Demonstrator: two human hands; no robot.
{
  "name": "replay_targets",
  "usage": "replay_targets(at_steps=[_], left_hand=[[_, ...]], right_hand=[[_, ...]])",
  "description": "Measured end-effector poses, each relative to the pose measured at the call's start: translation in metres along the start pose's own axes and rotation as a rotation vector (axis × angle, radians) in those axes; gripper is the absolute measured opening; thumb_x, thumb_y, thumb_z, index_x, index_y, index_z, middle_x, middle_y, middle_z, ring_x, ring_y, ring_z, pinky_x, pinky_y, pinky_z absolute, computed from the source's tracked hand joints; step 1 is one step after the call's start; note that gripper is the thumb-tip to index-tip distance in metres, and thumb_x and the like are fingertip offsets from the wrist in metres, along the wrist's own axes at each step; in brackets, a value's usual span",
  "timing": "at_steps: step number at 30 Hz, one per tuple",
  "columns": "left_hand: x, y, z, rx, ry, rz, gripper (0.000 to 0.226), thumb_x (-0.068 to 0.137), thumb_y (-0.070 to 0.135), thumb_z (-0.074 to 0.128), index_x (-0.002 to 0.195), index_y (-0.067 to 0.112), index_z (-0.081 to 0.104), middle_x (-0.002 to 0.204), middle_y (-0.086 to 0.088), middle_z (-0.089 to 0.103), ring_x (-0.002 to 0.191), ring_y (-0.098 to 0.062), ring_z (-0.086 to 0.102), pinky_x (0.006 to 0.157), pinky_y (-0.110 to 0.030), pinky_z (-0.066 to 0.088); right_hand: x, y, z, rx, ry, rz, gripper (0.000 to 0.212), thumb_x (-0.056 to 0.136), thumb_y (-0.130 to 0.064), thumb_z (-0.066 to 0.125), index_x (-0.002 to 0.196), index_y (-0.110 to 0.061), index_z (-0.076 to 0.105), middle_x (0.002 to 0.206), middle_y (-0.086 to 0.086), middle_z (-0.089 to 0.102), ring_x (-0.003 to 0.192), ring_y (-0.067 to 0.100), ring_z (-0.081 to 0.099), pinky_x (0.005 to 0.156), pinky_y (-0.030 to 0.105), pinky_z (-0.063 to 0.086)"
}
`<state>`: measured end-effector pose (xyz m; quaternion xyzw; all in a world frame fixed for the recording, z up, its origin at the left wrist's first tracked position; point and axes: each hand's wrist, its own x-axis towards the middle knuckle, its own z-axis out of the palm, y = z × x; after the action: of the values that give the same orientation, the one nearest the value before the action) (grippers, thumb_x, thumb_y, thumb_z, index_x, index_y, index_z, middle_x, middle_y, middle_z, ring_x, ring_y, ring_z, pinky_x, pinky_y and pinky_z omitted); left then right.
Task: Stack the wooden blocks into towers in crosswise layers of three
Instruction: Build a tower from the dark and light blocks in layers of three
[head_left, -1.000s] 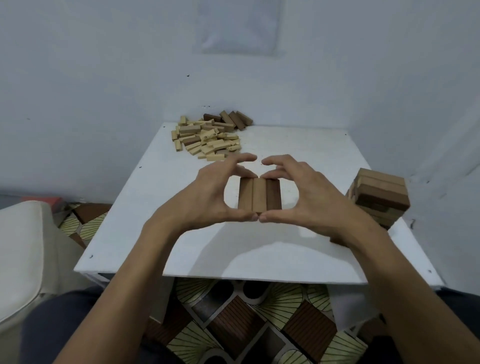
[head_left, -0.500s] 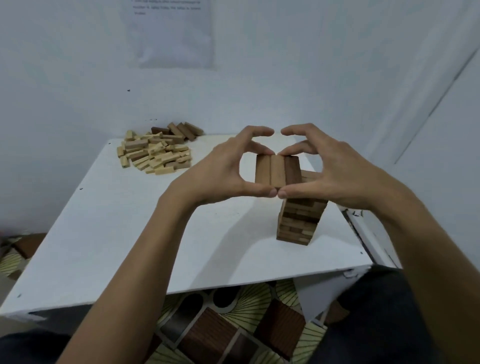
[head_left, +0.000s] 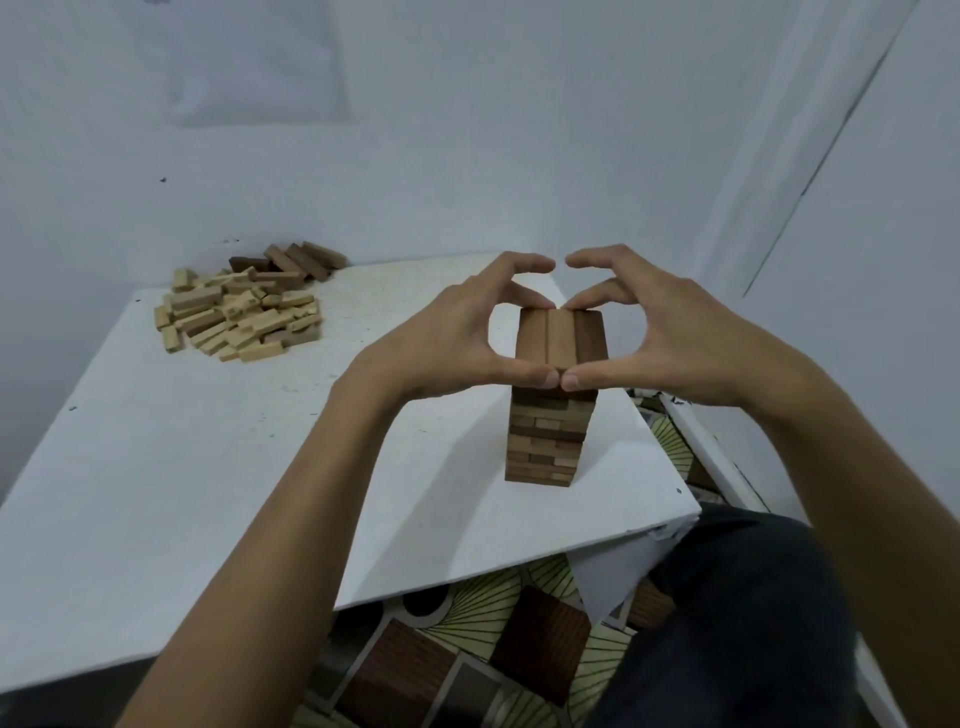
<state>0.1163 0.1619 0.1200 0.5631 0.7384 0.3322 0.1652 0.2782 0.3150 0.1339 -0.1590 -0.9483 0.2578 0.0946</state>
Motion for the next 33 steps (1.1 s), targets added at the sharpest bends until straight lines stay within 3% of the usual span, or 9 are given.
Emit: replay_targets(at_steps=[4,9,18,23,26,29,31,33], left_hand=[[0.003,-0.004,0.003,0.018,-0.009,-0.013,0.085,0.075,0.041,0.083,0.142,0.038,0.031,0.132,0.018,0.057,0.130,-0.008,0.045,0.098,-0.027,0.033],[0.005,-0.007,0.005,0.032,-0.015,-0.022,0.085,0.075,0.043,0.083,0.142,0.039,0.030,0.133,0.019,0.056,0.131,-0.009,0.044,0.097,-0.025,0.031],[0.006,-0.010,0.008,0.009,-0.042,-0.028,0.086,0.076,0.042,0.082,0.144,0.040,0.029,0.136,0.015,0.056,0.133,-0.012,0.044,0.102,-0.031,0.033],[0.004,-0.013,0.009,-0.011,-0.029,-0.002,0.091,0.075,0.055,0.078,0.149,0.043,0.026,0.143,0.017,0.050,0.134,-0.002,0.042,0.104,-0.029,0.031],[-0.002,-0.018,0.015,-0.166,0.074,-0.016,0.077,0.079,0.067,0.062,0.147,0.043,0.034,0.141,0.020,0.051,0.131,0.004,0.045,0.112,-0.033,0.035],[-0.006,-0.020,0.038,-0.385,0.301,-0.060,0.058,0.093,0.059,0.045,0.145,0.032,0.044,0.141,0.015,0.054,0.130,0.002,0.048,0.115,-0.039,0.037],[-0.008,-0.017,0.057,-0.480,0.416,-0.110,0.056,0.099,0.058,0.034,0.146,0.030,0.044,0.143,0.015,0.052,0.133,0.002,0.045,0.117,-0.039,0.034],[-0.009,-0.013,0.074,-0.563,0.473,-0.144,0.062,0.098,0.062,0.026,0.150,0.030,0.038,0.148,0.016,0.047,0.136,0.005,0.039,0.120,-0.037,0.029]], right_hand=[[0.001,0.002,0.004,0.010,-0.009,0.013,0.101,0.058,-0.063,0.073,0.145,-0.039,0.026,0.137,-0.012,0.057,0.135,0.016,0.043,0.099,0.027,0.027],[0.003,0.005,0.007,0.025,-0.008,0.023,0.098,0.066,-0.052,0.081,0.146,-0.038,0.026,0.137,-0.011,0.057,0.135,0.016,0.043,0.098,0.026,0.027],[0.004,0.011,0.011,0.053,-0.020,0.014,0.095,0.069,-0.049,0.082,0.146,-0.042,0.026,0.134,-0.015,0.056,0.134,0.010,0.042,0.098,0.025,0.026],[0.000,0.016,0.012,0.062,0.007,0.001,0.100,0.065,-0.071,0.074,0.147,-0.048,0.023,0.145,-0.015,0.046,0.131,0.007,0.043,0.099,0.026,0.032],[-0.008,0.020,0.020,0.215,0.147,0.022,0.086,0.074,-0.074,0.063,0.148,-0.045,0.029,0.147,-0.019,0.043,0.131,0.001,0.043,0.107,0.028,0.035],[-0.018,0.017,0.042,0.496,0.358,0.099,0.067,0.089,-0.061,0.051,0.149,-0.034,0.037,0.150,-0.017,0.043,0.135,-0.003,0.040,0.110,0.022,0.033],[-0.023,0.011,0.062,0.616,0.447,0.151,0.064,0.094,-0.063,0.037,0.151,-0.033,0.035,0.153,-0.018,0.039,0.137,-0.008,0.035,0.111,0.017,0.030],[-0.024,0.005,0.081,0.702,0.481,0.165,0.068,0.095,-0.067,0.026,0.154,-0.034,0.027,0.158,-0.020,0.030,0.142,-0.007,0.028,0.117,0.021,0.024]])
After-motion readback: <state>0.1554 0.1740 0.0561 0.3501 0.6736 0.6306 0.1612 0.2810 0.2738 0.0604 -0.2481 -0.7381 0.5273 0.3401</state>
